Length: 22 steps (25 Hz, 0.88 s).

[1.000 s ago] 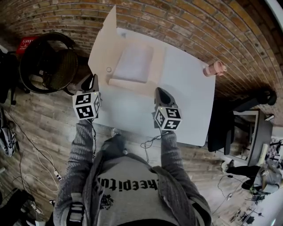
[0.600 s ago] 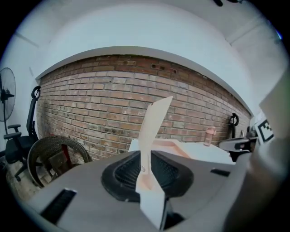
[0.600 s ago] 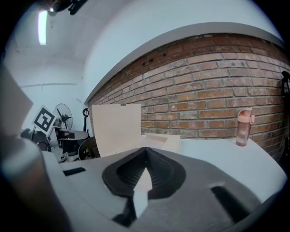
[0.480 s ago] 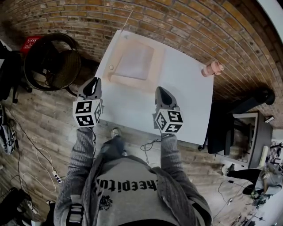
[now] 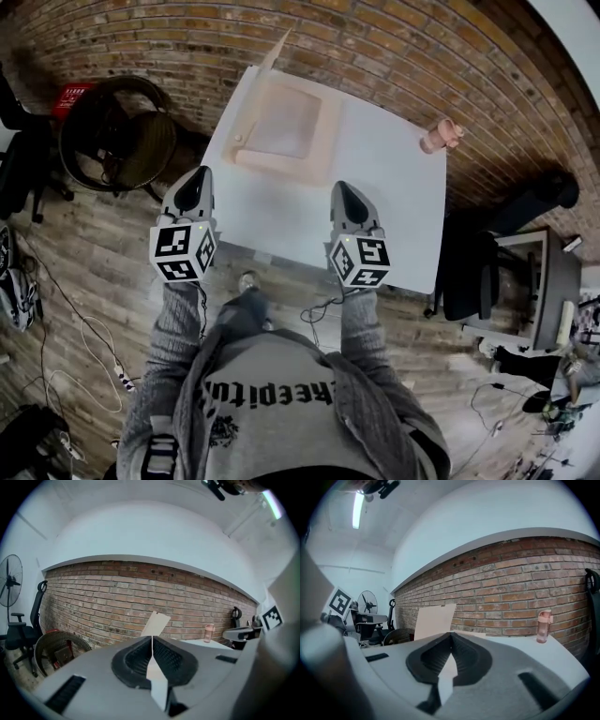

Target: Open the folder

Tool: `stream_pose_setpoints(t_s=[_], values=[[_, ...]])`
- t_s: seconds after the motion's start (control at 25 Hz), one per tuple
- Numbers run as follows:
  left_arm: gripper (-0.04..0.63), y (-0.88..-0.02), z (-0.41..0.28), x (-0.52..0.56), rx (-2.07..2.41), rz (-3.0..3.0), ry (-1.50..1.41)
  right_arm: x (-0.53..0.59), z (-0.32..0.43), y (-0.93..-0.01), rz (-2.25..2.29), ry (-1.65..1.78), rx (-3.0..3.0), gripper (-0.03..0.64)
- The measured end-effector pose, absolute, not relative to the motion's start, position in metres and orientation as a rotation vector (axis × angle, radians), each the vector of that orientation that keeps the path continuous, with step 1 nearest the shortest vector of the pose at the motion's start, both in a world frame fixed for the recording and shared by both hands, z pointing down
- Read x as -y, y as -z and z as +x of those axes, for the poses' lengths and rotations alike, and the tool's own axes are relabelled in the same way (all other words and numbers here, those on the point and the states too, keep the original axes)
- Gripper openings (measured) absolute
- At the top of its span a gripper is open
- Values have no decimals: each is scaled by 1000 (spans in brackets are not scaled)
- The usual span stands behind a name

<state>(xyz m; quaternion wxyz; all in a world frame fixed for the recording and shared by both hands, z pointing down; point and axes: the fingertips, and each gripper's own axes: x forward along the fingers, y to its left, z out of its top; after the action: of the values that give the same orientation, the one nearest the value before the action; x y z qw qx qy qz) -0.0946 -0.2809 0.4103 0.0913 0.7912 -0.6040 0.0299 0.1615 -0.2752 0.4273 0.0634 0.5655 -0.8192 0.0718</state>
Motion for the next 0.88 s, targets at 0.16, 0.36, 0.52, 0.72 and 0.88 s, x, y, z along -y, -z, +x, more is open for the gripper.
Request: stream_pose_setpoints(t_s=[0.16,0.36,0.52,0.72,0.88], values=[[14,-394,-90,260,1809,2390,-62,255,162,-413,1717,-167,2485,5],[14,-377,-87,237,1832,2422,-30,230,163,-396,1731,-121,2503,4],[14,-364,-90,220,1851,2438,4,213,161,-380,1754,-67,2511,4],[15,-351,-90,199,1859,2463,25,190,164,-365,1804,-50,2527,5],[14,-343,-87,183,1852,2490,42,173,167,-357,1827,-28,2533,5]])
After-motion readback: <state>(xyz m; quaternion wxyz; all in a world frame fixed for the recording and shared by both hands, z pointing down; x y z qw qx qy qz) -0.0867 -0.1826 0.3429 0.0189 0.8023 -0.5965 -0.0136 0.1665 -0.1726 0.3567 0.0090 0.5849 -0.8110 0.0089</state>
